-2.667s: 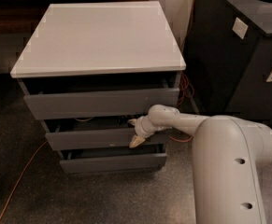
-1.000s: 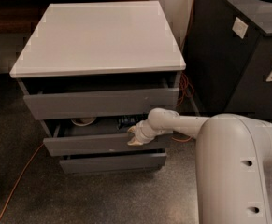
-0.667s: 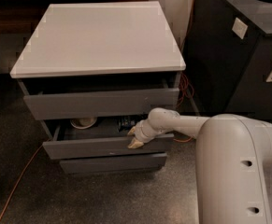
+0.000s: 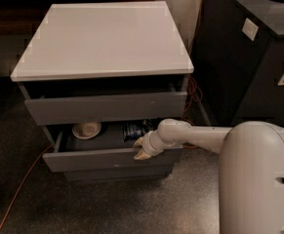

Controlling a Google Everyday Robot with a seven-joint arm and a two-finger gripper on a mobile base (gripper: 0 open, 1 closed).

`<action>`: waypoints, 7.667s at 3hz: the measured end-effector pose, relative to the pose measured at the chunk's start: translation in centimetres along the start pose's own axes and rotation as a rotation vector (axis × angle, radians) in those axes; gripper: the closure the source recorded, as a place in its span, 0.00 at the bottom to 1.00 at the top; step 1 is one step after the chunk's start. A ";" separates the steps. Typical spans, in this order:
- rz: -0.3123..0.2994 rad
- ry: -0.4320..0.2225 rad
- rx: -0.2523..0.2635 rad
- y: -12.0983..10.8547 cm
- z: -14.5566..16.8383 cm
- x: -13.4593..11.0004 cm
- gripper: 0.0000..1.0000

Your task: Pick blue chip bag from middle drawer and place on counter

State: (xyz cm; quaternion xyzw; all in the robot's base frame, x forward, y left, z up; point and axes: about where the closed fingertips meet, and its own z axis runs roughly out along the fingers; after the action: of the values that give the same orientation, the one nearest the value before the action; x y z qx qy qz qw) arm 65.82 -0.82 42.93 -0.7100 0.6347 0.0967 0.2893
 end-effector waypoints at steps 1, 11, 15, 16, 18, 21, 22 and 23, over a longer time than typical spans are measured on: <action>-0.009 -0.012 0.009 3.0 -1.7 -1.1 1.00; 0.112 -0.052 0.043 0.6 -6.5 -1.1 1.00; 0.070 0.041 -0.020 0.7 -1.2 0.1 1.00; 0.079 0.027 -0.072 3.1 -1.4 0.0 1.00; 0.087 0.018 -0.122 5.9 -0.9 -0.7 1.00; 0.150 -0.018 -0.207 10.5 -2.0 -2.3 1.00; 0.191 -0.034 -0.238 13.2 -3.7 -3.5 1.00; 0.192 -0.033 -0.232 13.0 -4.0 -3.7 1.00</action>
Offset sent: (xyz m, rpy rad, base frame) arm -0.1653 -0.0070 0.0633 0.0014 -0.1053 0.0358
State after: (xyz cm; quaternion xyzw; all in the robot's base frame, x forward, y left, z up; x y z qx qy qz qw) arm 51.78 -0.19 44.24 -0.6731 0.6794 0.2081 0.2050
